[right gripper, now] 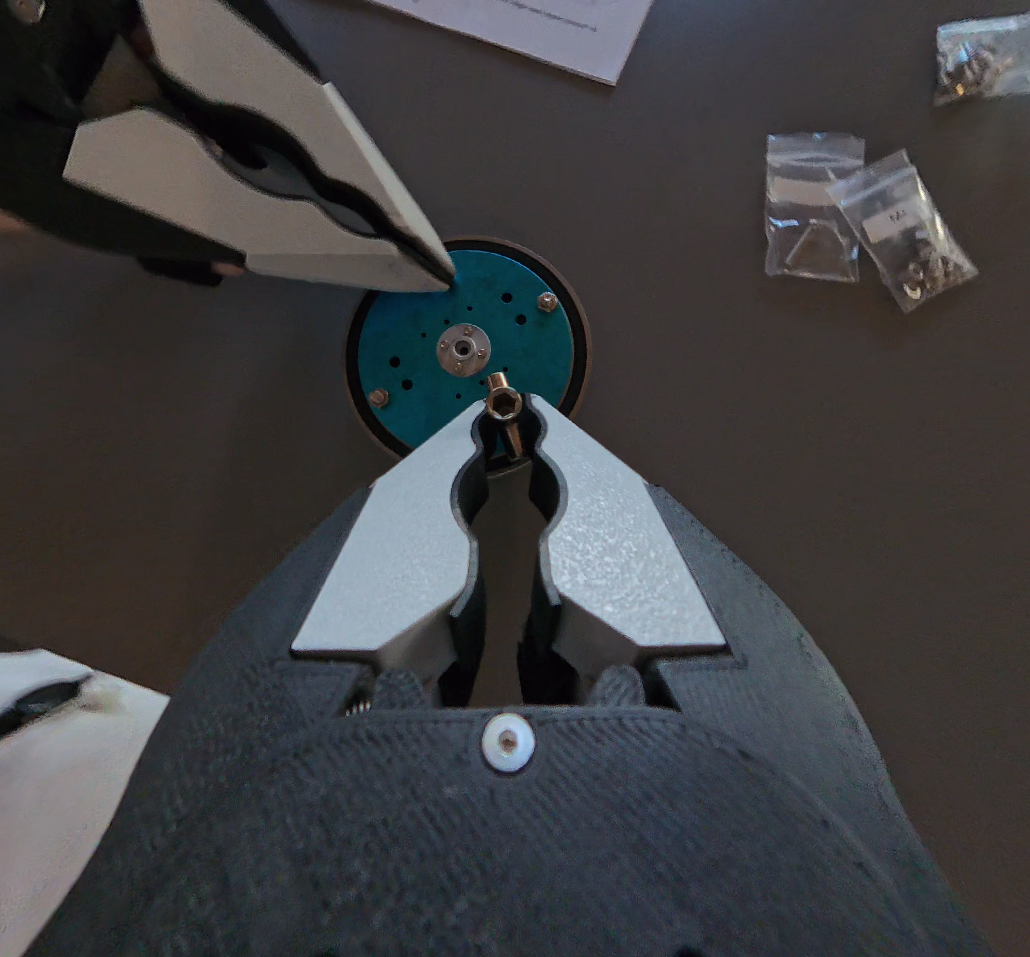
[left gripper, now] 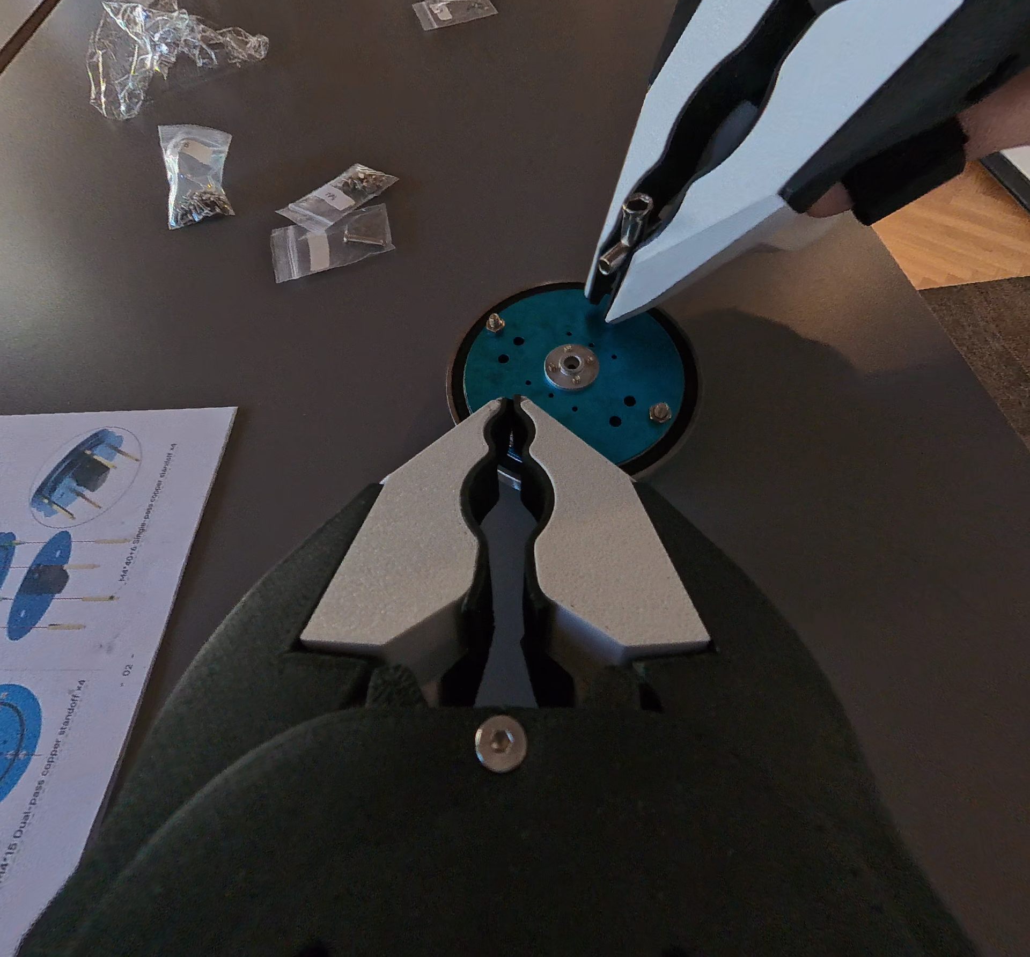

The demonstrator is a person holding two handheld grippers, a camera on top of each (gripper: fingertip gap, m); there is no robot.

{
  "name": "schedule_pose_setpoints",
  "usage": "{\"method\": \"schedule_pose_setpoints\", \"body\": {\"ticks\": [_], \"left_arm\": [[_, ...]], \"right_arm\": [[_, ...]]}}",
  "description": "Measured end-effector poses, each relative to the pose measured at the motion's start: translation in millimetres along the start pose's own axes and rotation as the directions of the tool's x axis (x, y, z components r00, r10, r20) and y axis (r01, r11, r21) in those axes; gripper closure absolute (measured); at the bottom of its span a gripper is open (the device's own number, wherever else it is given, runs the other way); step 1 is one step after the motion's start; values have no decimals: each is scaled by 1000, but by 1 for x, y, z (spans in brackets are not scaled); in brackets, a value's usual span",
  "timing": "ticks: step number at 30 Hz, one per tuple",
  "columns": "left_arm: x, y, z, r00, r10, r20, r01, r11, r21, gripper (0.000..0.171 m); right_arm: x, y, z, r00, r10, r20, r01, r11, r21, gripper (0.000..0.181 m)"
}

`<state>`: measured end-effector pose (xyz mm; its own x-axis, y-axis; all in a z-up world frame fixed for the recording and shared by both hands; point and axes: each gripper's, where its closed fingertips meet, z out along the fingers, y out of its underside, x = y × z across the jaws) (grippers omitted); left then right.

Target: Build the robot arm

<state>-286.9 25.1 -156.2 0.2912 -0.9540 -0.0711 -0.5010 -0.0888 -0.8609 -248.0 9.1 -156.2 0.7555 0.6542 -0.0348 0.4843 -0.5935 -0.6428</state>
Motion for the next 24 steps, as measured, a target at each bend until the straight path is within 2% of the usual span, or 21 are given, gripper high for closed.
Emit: {"method": "schedule_pose_setpoints", "body": {"ticks": [2,4,7,10,14,16,21,24], "left_arm": [[2,0,0,1000,0,-12,0,1000,1,171],[1,0,0,1000,6,-6,-6,1000,1,171],[1,0,0,1000,4,-7,-4,1000,1,171],[1,0,0,1000,2,-8,-2,1000,1,171],[1,-1,-1,1000,-8,-3,8,1000,4,171],[-1,-1,-2,1000,-17,9,17,1000,5,169],[-5,0,-4,999,-45,11,45,999,7,159],[-7,0,-4,998,-60,6,60,998,9,156]], "right_arm": [[-1,0,-1,995,-102,20,102,995,-2,174],[-4,-7,-6,986,-145,77,143,989,35,174],[-5,-22,-17,980,-142,137,128,986,107,174],[-40,-25,-17,942,-168,290,132,981,140,174],[-47,-11,2,927,-297,229,285,955,83,174],[-55,-15,3,923,-278,264,259,960,107,174],[-57,-10,7,923,-240,301,229,971,72,174],[-57,-10,7,913,-281,296,271,960,76,174]]}}
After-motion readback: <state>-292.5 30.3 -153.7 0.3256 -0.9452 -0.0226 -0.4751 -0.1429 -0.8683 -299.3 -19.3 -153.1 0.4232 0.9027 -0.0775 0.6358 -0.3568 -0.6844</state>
